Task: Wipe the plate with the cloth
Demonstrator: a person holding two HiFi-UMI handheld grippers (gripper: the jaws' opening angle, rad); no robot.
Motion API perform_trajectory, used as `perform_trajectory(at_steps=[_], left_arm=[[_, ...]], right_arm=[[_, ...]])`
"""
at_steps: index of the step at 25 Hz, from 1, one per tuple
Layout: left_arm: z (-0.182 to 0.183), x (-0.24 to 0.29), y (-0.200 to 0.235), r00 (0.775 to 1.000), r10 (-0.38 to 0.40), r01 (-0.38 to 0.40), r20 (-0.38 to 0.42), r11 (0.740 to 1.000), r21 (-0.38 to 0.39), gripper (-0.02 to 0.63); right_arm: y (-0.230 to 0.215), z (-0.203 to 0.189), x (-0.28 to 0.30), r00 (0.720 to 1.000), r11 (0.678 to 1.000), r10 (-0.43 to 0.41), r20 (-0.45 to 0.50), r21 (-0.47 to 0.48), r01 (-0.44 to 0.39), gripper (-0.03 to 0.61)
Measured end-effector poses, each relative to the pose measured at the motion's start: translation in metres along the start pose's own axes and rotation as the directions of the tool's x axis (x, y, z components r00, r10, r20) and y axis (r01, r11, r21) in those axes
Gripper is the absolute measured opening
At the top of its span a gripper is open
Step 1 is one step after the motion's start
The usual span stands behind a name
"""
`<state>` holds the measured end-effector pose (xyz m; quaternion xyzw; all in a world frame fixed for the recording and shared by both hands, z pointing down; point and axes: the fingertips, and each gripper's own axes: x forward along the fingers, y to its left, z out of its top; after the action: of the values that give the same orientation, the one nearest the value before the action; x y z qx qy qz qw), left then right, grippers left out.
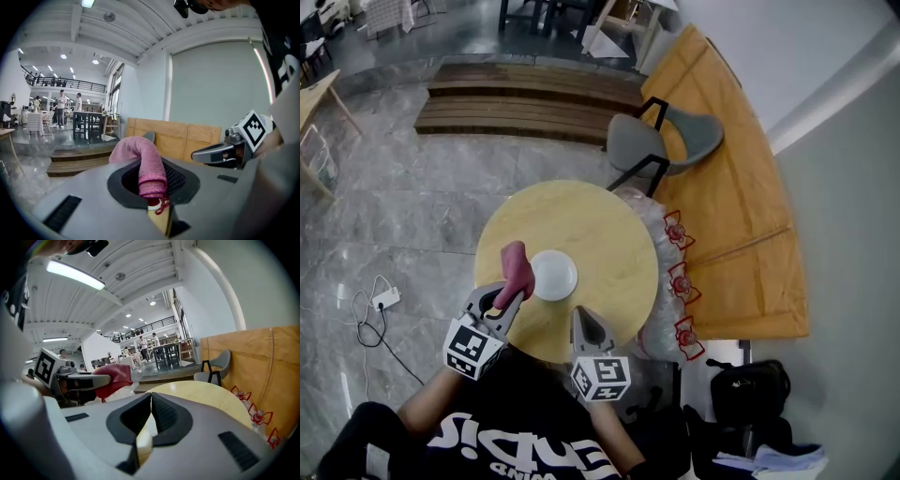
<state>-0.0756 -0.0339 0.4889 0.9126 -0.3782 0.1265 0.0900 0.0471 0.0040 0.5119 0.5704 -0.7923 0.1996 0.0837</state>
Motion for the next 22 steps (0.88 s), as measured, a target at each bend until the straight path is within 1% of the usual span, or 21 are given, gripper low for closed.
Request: perform_trajectory(at_steps=[5, 9, 13, 16, 22], left_arm=[[-0.009, 0.016, 0.018, 0.999, -0.045, 0.045, -0.029, 0.999, -0.011, 0.052], [-0.015, 0.03, 0.029, 0.995, -0.081, 0.08, -0.058, 0.997, -0.012, 0.052], [-0.024, 0.047, 0.03, 0.989, -0.111, 0.109, -0.098, 0.994, -0.022, 0.052], [-0.033, 0.063, 0.034, 0.987, -0.104, 0.103, -0.12, 0.995, -0.012, 0.052], [-0.043, 0.077, 0.04, 0.983, -0.067, 0.062, -0.172, 0.998, -0.033, 0.052]], right_arm=[[-0.014, -0.007, 0.017, 0.998, 0.999, -0.05, -0.036, 0.004, 0.05, 0.023], [-0.024, -0.026, 0.034, 0.992, 0.997, -0.072, -0.106, 0.025, 0.075, 0.023], [-0.04, -0.044, 0.045, 0.981, 0.994, -0.092, -0.173, 0.043, 0.101, 0.023], [-0.055, -0.056, 0.056, 0.973, 0.993, -0.09, -0.212, 0.059, 0.105, 0.024], [-0.081, -0.083, 0.086, 0.948, 0.994, -0.06, -0.313, 0.068, 0.086, 0.025]])
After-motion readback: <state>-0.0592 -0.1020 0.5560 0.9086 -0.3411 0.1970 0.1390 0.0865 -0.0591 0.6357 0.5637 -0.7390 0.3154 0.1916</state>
